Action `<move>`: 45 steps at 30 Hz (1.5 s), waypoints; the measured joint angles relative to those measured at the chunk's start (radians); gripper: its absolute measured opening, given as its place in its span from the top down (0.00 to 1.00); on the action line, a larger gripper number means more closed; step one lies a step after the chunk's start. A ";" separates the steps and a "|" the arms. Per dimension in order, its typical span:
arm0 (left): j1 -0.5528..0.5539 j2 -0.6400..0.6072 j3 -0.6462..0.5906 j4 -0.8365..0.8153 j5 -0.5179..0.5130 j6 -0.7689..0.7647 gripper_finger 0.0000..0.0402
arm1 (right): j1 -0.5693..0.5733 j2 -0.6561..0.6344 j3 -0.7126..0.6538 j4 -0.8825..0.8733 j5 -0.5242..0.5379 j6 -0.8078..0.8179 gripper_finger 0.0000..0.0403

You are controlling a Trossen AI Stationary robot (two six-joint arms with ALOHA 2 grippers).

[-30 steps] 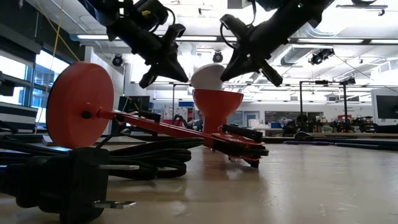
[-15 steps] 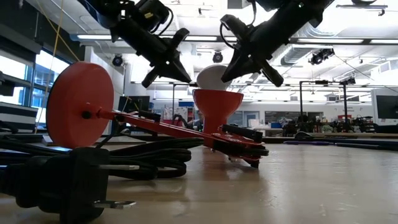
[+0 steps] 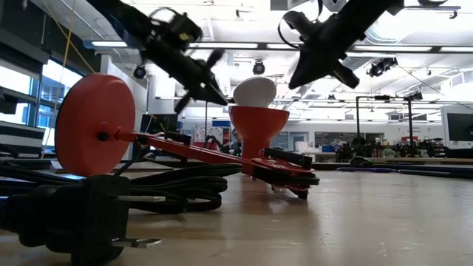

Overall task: Screw lightbulb
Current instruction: Insert the lightbulb into the red lamp

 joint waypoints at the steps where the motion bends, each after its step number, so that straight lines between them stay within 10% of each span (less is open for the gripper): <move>1: 0.004 0.033 0.025 -0.001 0.028 0.000 1.00 | -0.006 0.001 0.000 0.022 -0.002 -0.002 1.00; 13: 0.008 0.243 0.294 -0.009 0.140 0.061 1.00 | -0.026 0.008 0.000 0.048 -0.003 -0.043 1.00; 37: -0.013 0.251 0.296 -0.111 0.256 0.113 1.00 | 0.021 0.101 0.000 0.173 -0.033 -0.045 1.00; 45: -0.014 0.251 0.296 -0.106 0.256 0.116 1.00 | 0.100 0.132 0.000 0.164 0.113 -0.060 1.00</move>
